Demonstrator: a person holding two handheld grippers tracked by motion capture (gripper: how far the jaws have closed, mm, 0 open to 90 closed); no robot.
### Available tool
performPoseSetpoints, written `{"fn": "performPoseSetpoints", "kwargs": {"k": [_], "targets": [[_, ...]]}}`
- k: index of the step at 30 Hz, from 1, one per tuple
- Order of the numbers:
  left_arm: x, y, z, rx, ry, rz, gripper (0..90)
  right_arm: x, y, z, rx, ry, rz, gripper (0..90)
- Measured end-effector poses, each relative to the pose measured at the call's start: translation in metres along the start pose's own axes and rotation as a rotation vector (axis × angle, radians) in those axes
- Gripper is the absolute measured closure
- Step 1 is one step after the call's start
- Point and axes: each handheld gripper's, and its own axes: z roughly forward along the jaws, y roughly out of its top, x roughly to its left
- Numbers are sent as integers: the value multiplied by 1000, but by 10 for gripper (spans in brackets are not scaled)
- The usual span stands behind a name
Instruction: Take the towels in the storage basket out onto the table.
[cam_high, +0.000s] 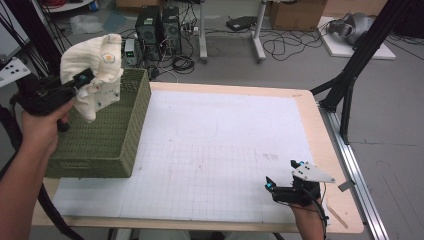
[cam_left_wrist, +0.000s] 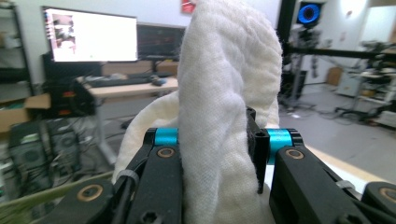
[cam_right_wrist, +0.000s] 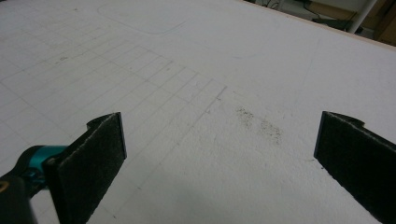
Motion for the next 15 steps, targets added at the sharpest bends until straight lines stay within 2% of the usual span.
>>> {"fn": "performPoseSetpoints", "kwargs": {"k": [5, 10, 15], "targets": [[-21, 0, 14, 1, -78, 12, 747, 0, 0, 0, 0, 0, -1, 14], [-39, -2, 26, 0, -144, 6, 747, 0, 0, -1, 0, -2, 0, 14], [-63, -12, 45, 25, -222, 7, 747, -1, 0, 0, -2, 1, -3, 13]]}}
